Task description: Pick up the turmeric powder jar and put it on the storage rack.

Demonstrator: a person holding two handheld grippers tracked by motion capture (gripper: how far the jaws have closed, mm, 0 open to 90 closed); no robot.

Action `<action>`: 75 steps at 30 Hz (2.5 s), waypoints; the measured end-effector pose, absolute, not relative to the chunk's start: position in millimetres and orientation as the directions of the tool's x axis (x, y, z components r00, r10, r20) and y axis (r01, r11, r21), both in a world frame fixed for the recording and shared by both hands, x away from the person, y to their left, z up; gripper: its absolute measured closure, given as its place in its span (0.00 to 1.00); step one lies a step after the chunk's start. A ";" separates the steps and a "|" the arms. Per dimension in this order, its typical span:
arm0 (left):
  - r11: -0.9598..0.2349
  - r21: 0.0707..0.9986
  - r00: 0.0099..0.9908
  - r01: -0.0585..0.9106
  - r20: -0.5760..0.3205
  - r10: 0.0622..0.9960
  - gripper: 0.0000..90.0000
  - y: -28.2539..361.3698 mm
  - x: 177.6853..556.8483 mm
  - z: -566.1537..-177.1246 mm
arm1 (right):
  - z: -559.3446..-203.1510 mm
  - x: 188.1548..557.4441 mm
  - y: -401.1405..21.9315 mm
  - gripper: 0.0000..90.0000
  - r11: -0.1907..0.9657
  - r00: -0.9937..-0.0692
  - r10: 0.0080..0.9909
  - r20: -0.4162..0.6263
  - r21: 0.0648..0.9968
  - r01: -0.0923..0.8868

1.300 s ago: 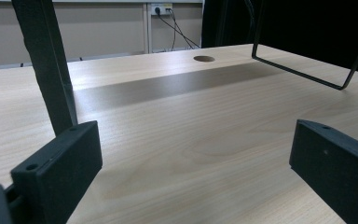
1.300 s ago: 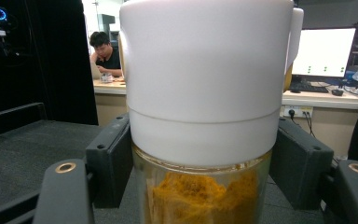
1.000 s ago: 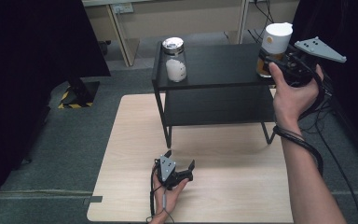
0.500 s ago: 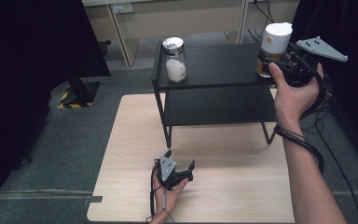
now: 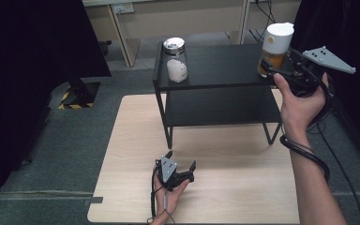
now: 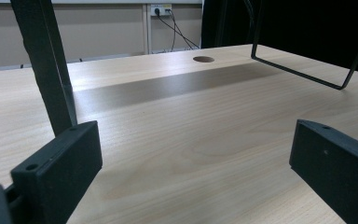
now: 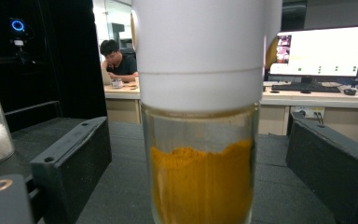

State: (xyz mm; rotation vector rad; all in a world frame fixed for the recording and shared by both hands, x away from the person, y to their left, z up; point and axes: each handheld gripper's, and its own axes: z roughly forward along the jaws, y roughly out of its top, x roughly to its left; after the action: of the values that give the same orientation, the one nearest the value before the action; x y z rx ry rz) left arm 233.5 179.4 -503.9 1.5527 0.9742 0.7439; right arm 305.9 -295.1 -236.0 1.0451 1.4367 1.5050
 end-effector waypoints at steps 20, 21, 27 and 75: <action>-0.059 0.979 0.463 0.193 -0.038 0.885 0.02 179.1 233.4 -503.9 | -258.2 282.6 -306.4 0.07 -0.045 -0.367 0.930 0.032 0.999 -0.027; -0.060 0.979 0.463 0.194 -0.037 0.885 0.02 179.0 233.4 -503.7 | -259.7 281.2 -306.7 0.07 -0.044 -0.367 0.930 0.030 0.999 -0.030; -0.058 0.980 0.463 0.192 -0.038 0.885 0.02 178.9 233.3 -504.1 | -266.6 275.0 -309.3 0.07 -0.042 -0.382 0.924 0.028 0.999 -0.030; -0.059 0.980 0.464 0.189 -0.036 0.885 0.02 178.8 233.0 -504.5 | -344.1 237.9 -327.2 0.07 -0.068 -0.466 0.883 0.060 0.998 -0.001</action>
State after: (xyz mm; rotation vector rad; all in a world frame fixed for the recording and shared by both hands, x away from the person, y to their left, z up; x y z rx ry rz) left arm 233.0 178.8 -504.5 1.5512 0.9699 0.7495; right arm 237.9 -327.2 -344.1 0.9759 1.5104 1.6186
